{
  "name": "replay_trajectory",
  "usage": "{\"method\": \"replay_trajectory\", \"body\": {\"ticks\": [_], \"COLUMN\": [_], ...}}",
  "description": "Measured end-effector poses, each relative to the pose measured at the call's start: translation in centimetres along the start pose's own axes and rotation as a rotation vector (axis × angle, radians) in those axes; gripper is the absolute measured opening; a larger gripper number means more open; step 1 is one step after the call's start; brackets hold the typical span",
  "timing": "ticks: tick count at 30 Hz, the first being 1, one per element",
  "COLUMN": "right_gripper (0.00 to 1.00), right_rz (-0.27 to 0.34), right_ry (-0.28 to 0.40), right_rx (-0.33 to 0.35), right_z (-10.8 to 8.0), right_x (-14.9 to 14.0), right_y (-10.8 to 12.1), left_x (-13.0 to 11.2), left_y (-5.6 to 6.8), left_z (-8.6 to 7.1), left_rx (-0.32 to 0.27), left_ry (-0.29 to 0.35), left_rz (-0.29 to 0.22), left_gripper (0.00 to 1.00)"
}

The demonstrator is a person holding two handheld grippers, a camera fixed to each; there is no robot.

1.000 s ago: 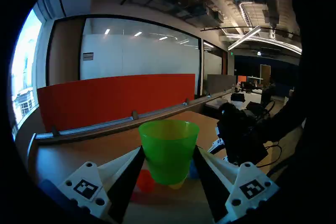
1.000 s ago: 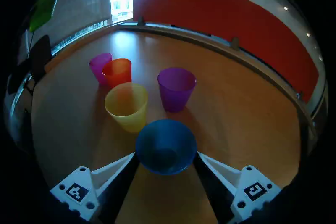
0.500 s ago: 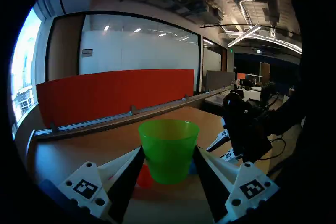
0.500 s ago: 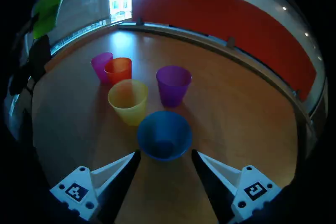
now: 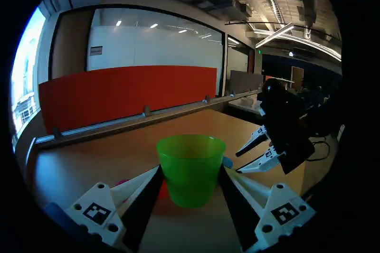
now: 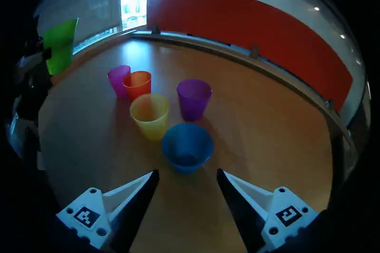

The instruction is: Pour water

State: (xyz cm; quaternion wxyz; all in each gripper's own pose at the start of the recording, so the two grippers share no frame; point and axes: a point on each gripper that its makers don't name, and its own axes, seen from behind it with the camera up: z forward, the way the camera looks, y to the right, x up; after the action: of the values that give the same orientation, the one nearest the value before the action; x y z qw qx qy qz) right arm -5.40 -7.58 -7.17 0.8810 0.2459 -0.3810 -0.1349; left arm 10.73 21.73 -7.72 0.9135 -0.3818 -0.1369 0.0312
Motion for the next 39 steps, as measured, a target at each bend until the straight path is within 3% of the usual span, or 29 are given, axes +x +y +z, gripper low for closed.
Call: {"method": "replay_trajectory", "body": {"ticks": [20, 39], "right_gripper": [0.94, 0.94], "right_rz": [-0.016, -0.012], "right_ry": [0.017, 0.025], "right_rx": [-0.026, -0.037], "right_z": [-2.5, -3.3], "right_x": [0.9, 1.3], "right_y": [-1.2, -1.9], "left_x": [-8.9, -15.0], "left_y": [1.0, 1.0], "left_z": [1.3, 2.7], "left_rx": [-0.047, -0.059], "left_ry": [-0.143, -0.253], "left_rz": [0.059, 0.104], "left_gripper": [0.79, 0.79]}}
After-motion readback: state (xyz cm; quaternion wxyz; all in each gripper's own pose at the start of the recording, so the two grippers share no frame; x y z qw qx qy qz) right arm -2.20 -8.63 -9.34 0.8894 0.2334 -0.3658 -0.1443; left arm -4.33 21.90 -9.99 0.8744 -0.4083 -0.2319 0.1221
